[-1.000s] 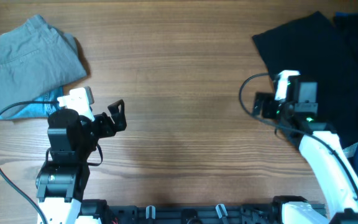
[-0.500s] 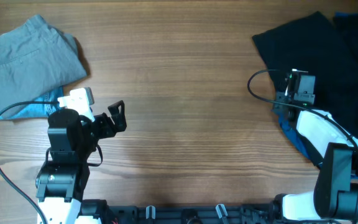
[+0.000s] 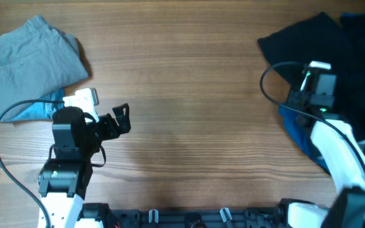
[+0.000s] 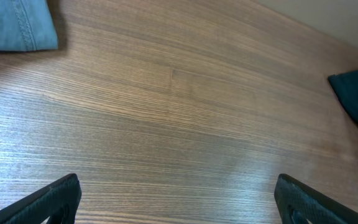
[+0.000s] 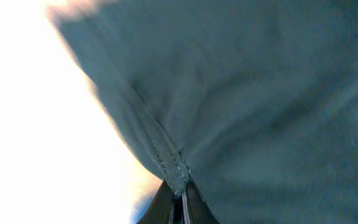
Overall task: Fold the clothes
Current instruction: 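Reach the right gripper to the black trousers on the right pile, then grasp the black trousers with the right gripper and drag them left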
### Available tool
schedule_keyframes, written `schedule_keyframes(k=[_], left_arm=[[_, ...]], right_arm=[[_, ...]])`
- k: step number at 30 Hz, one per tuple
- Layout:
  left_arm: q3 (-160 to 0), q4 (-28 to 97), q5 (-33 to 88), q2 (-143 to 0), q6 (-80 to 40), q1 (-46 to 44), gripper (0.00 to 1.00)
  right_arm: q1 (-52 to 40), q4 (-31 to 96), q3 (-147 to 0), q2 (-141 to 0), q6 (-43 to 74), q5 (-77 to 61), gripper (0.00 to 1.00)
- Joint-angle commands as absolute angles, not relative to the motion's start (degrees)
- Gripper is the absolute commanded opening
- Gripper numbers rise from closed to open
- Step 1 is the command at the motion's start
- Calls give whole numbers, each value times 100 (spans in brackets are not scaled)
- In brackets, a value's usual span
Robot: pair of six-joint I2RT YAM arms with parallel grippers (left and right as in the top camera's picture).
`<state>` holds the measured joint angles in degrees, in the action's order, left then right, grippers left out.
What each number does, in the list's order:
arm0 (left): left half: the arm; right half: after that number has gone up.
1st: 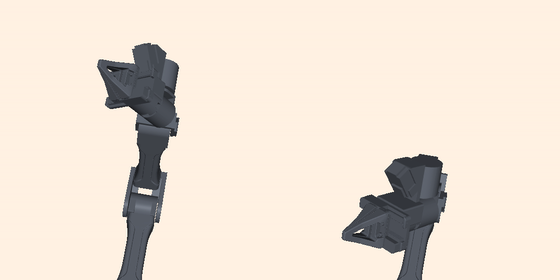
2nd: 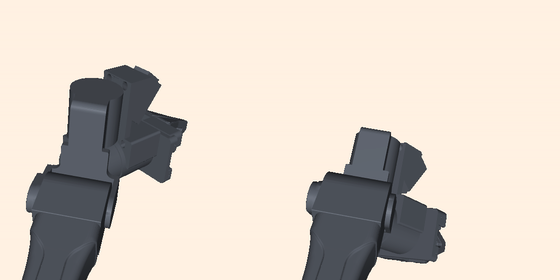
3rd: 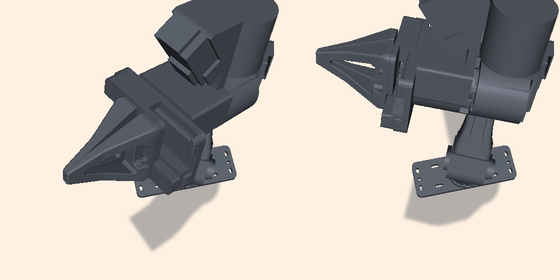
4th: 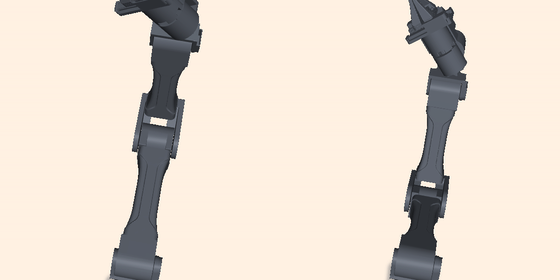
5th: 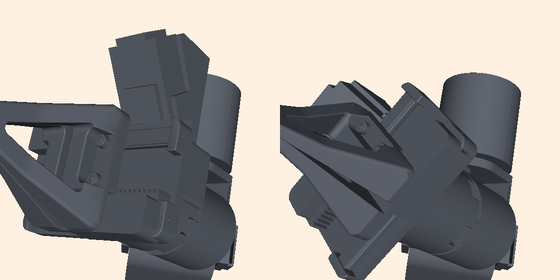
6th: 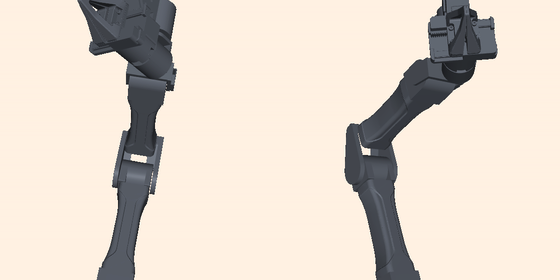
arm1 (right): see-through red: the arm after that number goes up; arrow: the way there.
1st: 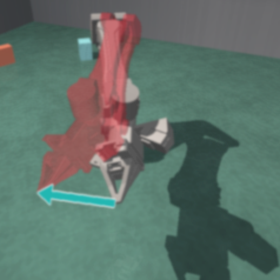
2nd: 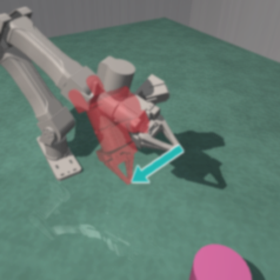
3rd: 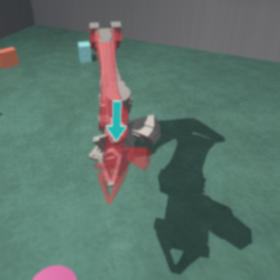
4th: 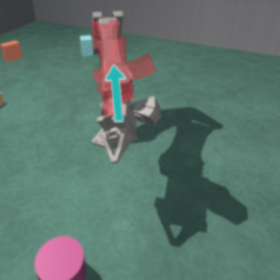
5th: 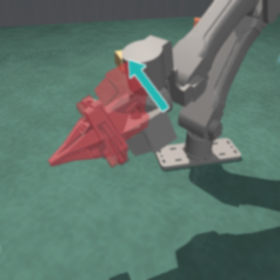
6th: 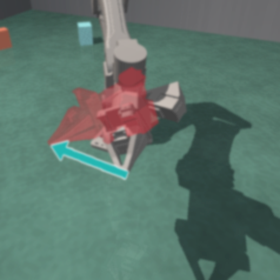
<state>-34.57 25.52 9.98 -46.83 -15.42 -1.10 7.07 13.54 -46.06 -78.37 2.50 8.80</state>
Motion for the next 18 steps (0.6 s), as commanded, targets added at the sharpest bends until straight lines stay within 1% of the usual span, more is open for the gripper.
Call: schedule_keyframes(k=[1, 2, 3, 4, 6, 8, 10, 12, 13, 14, 16, 17, 18], left_arm=[[-3555, 2534, 1098, -4689, -1592, -89, 100], [-3555, 2534, 1098, -4689, -1592, -89, 100], [-3555, 2534, 1098, -4689, -1592, -89, 100], [-3555, 2534, 1096, -4689, -1592, -89, 100], [-3555, 2534, 1094, -4689, -1592, -89, 100], [-3555, 2534, 1094, -4689, -1592, -89, 100], [-3555, 2530, 1092, -4689, -1592, -89, 100], [-3555, 2530, 1092, -4689, -1592, -89, 100], [-3555, 2508, 1092, -4689, -1592, -89, 100], [-3555, 2488, 1092, -4689, -1592, -89, 100], [-3555, 2475, 1092, -4689, -1592, -89, 100], [-3555, 2473, 1092, -4689, -1592, -89, 100], [-3555, 2473, 1094, -4689, -1592, -89, 100]], right_arm=[[648, 1221, -5218, -6853, 550, -3138, 4], [624, 1072, -5216, -6724, 650, -3951, 4], [572, 1028, -5216, -6650, 821, -4438, 5], [482, 1111, -5214, -6665, 1072, -4716, 5], [255, 1326, -5212, -6827, 1116, -5402, 10], [-47, 1411, -5212, -7019, 1369, -5787, 10], [-589, 1472, -5212, -7299, 1601, -5859, 10], [-1079, 1170, -5212, -7496, 1876, -5887, 10], [-1437, 51, -5212, -7620, 2237, -5824, 10], [-1538, -696, -5212, -7636, 2519, -5500, 11], [-1614, -1925, -5212, -7636, 2766, -4322, 11], [-1612, -2589, -5212, -7636, 2934, -3315, 11], [-1612, -2803, -5212, -7636, 2943, -2630, 11]])
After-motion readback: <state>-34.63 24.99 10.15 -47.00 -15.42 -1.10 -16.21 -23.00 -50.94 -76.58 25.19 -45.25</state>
